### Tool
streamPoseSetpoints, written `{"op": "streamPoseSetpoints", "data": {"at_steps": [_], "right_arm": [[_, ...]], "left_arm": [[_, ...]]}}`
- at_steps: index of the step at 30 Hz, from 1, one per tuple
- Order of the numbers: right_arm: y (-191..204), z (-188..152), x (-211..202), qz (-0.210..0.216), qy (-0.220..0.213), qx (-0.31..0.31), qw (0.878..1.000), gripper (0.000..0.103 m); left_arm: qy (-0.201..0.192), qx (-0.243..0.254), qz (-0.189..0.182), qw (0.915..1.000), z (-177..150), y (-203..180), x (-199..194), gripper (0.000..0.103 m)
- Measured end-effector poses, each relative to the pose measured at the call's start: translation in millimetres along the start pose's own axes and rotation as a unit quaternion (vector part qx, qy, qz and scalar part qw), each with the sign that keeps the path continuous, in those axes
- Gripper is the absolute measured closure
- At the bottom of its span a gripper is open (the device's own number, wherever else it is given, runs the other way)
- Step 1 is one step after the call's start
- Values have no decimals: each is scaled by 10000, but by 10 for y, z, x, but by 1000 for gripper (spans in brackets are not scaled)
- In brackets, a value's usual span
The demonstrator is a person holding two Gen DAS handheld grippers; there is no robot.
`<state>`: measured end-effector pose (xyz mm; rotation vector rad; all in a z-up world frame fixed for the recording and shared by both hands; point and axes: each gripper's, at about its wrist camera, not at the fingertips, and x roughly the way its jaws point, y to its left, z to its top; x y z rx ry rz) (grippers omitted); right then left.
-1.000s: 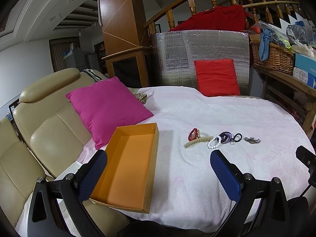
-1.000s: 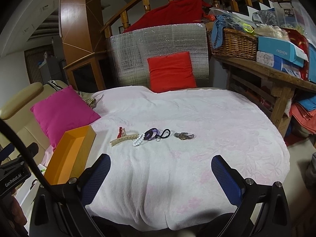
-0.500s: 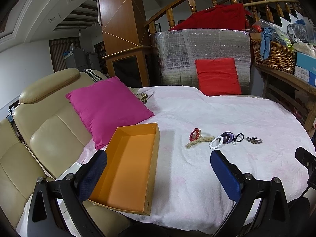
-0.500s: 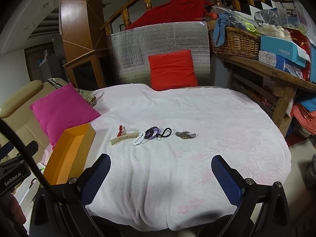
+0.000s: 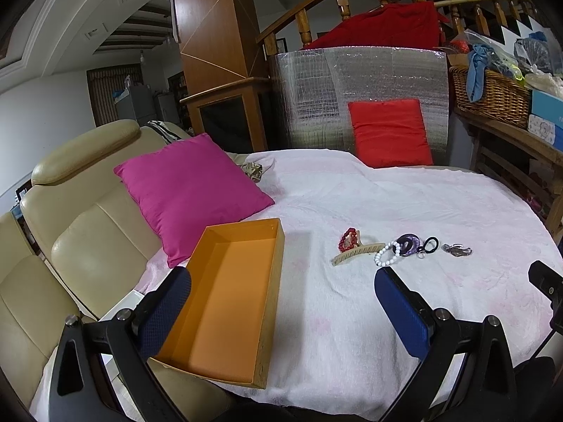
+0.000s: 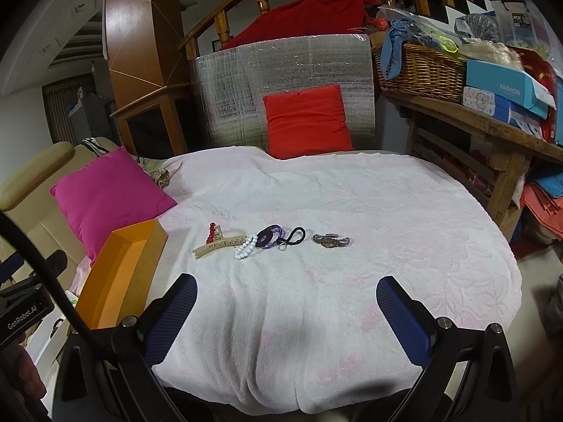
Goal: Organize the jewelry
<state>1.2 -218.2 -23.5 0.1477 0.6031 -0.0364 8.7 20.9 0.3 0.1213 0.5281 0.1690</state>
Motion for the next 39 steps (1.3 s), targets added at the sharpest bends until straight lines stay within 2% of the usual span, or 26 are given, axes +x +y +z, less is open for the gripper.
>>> {"op": "streamPoseSetpoints", "data": {"at_steps": [5,9,13,18,24,27,30,32,36,39], "right_arm": [[-42,30,95,2,29,39,10000,0],[-132,35,227,15,95,128,9999,0],[-384,-3,476,-8,267,365,9990,0],[-780,-46,927,182,702,902,9933,0],[-985,38,1492,505,978,1243,9861,4],[-996,98,1738,583,1042,1261,9848,5],[-1019,134,1980,769,1200,1350,9806,11],[-1028,129,2103,890,1273,1401,9779,12],[-1121,78,2285,1010,1462,1593,9711,14],[-1248,89,2344,1025,1488,1804,9669,14]], "left_arm": [[73,41,1,10000,23,-51,125,0],[325,77,-218,9992,-10,-85,402,0],[893,120,-602,9941,-112,-158,895,0],[1347,21,-800,9877,-149,-278,1486,0],[1601,-87,-1053,9814,-102,-503,2106,0],[1639,17,-1131,9800,-69,-658,2386,0],[1688,147,-1190,9783,-35,-783,2667,2],[1685,216,-1279,9771,-30,-838,2800,9],[1803,487,-1425,9720,-73,-959,3028,15],[1916,677,-1516,9673,-114,-1020,3170,29]]}}
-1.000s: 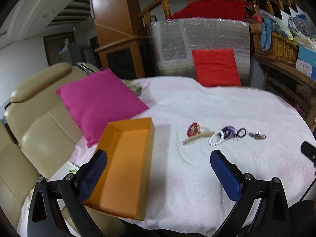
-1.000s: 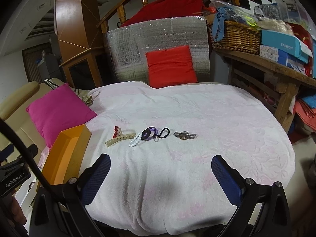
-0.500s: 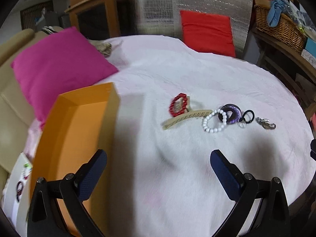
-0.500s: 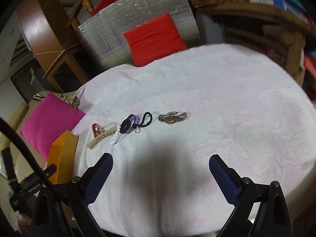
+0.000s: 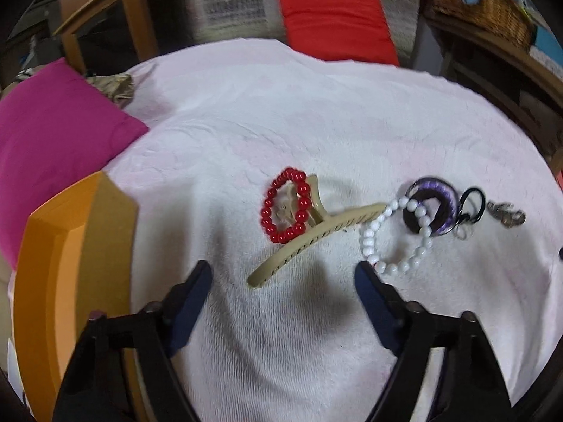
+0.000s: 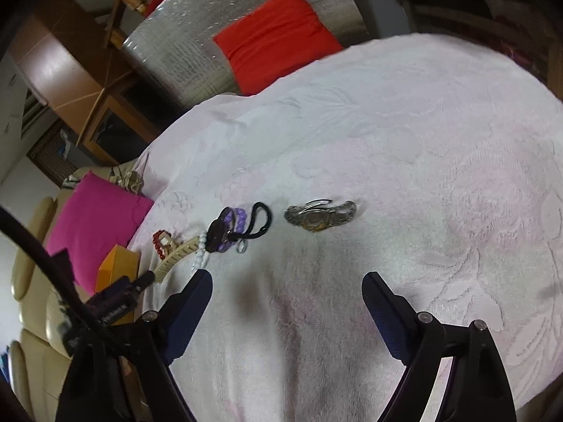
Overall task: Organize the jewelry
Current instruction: 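Lower the left gripper onto the beige hair clip and close it, then close the right gripper on the white pearl bracelet while the left gripper holds the hair clip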
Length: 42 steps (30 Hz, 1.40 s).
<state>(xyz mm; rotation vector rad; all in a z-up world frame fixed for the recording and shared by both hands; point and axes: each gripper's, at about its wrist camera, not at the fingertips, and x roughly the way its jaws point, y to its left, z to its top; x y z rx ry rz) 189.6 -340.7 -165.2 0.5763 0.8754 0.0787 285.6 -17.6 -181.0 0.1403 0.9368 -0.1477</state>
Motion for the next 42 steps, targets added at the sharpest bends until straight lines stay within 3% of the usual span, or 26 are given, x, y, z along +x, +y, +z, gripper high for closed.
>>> {"op": "streamPoseSetpoints", "data": {"at_steps": [4,5,8,10,11,17,25,32,33,39,42], "right_arm": [[-128,80,29,1,-2,242,9997,15],[-143,98,43,5,14,288,9996,16],[-197,125,100,52,85,458,9989,19],[-207,130,138,44,122,523,9985,21],[-208,128,145,31,130,519,9986,22],[-85,87,203,20,150,349,9993,22],[229,-31,324,140,205,-75,9997,22],[500,-118,552,363,462,-261,9979,28],[531,-125,596,385,507,-268,9976,30],[739,-174,930,452,863,-320,9947,47],[835,-181,1081,489,984,-307,9935,48]], "left_arm": [[305,57,-253,9992,6,27,175,54],[386,67,-276,9989,2,40,216,56],[328,123,-329,9988,8,66,211,69],[346,0,-630,9974,3,116,191,88],[358,-44,-739,9966,-2,126,184,90],[323,-319,-1487,9878,-53,195,32,95],[-78,-567,-2192,9740,-165,375,-365,95],[-483,-826,-3141,9446,-209,575,-642,95],[-524,-906,-3184,9421,-216,627,-655,95],[-511,-1233,-2840,9495,-291,892,-582,95],[-427,-1387,-2936,9448,-338,1011,-517,95]]}}
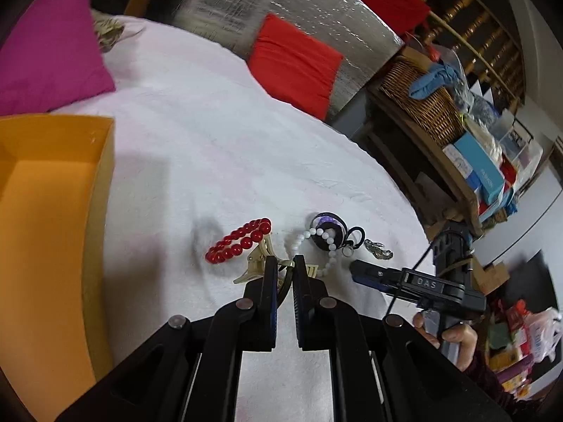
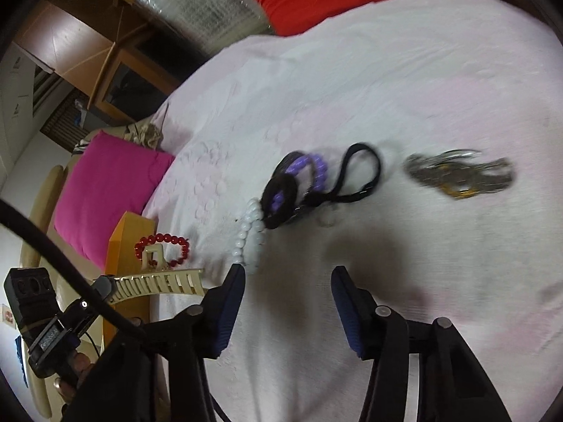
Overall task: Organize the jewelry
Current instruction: 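Close the right gripper on the white pearl bracelet while the left gripper holds the hair clip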
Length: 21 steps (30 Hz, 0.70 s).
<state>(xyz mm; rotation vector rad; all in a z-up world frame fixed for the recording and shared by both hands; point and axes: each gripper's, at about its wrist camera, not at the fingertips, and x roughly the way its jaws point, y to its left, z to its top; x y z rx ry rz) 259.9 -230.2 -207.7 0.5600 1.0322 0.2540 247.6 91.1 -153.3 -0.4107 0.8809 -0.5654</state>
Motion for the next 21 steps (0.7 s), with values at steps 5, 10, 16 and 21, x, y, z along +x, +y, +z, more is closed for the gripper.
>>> {"op": "streamPoseSetpoints", "data": {"at_steps": [5,10,16,21], "right_arm": [[175,47,206,69,93,-20,9999,48],[251,81,411,-147,158,3,9998,70],[296,80,363,-209,-30,-117,9997,91],[266,88,146,-62,-241,-269,9993,92]], "left_arm": [[245,-168,129,9995,-39,131,80,94],[149,-164,390,9990,-28,168,73,92],[158,-160,301,9993,-31,212,58,92],[449,-610,-469,9960,-102,236,159,93]]}}
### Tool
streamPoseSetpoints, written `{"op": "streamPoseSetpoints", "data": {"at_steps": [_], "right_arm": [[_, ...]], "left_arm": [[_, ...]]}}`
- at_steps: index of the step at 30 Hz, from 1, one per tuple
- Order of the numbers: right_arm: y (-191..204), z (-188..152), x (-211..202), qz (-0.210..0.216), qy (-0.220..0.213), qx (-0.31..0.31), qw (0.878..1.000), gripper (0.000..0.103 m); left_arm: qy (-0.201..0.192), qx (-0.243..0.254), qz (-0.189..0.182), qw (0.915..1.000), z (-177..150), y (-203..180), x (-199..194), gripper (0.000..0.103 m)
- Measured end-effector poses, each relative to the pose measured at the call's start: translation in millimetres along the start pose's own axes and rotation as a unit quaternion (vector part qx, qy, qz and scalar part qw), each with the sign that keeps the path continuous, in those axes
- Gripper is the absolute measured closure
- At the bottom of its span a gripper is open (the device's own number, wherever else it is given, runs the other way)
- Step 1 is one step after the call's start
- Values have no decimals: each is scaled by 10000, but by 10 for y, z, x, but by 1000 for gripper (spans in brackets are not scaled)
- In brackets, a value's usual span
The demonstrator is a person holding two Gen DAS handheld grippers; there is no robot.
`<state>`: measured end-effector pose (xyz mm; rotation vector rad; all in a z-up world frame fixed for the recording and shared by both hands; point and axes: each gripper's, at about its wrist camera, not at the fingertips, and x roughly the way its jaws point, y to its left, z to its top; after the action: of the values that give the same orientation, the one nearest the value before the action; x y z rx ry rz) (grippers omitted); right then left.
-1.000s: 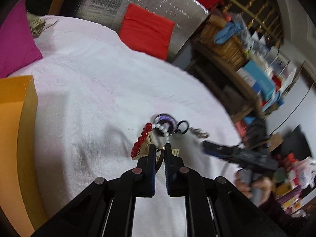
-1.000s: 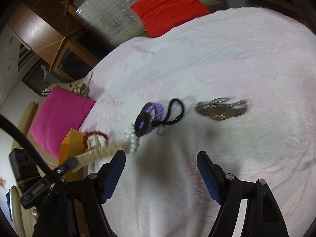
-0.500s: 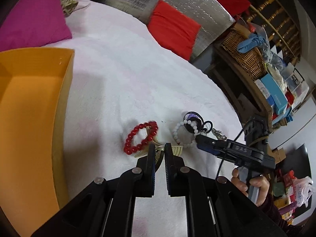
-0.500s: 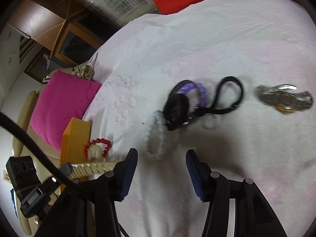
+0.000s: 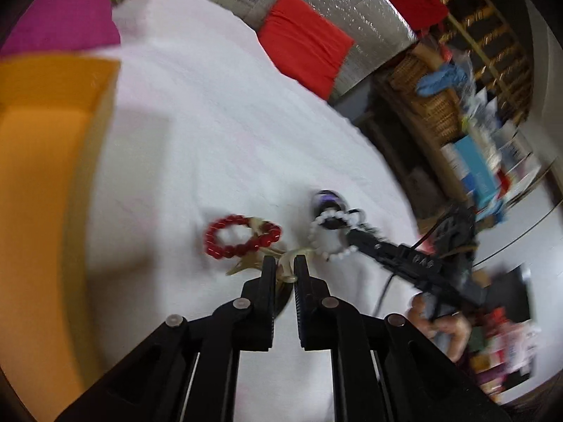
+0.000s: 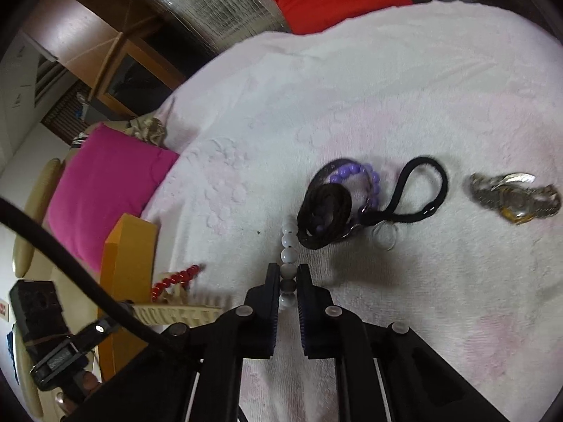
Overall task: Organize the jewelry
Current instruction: 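Close the right gripper on the white pearl bracelet while the left gripper holds the hair clip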
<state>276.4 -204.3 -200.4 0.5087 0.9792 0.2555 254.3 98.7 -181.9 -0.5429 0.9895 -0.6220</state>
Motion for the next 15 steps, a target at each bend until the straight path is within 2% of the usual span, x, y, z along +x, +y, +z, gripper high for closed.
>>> {"op": "streamPoseSetpoints", "data": {"at_steps": [4,6,8,10,11,14,15], "right_arm": [[-109,22,-229,107,-221,-26,9997,92],[-168,28,-328,119,-310,0,9994,92],[-224,21,-415,110,-376,17,9992,92],[-281,9,-485,96,-426,52,9990,92],[-314,3,-520,105,-437,82,9990,92],[-378,-13,-593,98,-479,126,9987,92],[-380,-12,-607,94,-491,128,9987,92]], "left_arm": [[0,-521,-422,9977,12,87,43,93],[-11,-886,-900,9920,19,110,69,93],[-110,-1306,-1488,9801,44,136,72,94],[-338,-1850,-2137,9586,81,216,63,94],[-480,-2043,-2227,9520,99,266,52,94],[-567,-2371,-2028,9484,103,356,103,94],[-538,-2376,-1945,9502,99,350,123,94]]}}
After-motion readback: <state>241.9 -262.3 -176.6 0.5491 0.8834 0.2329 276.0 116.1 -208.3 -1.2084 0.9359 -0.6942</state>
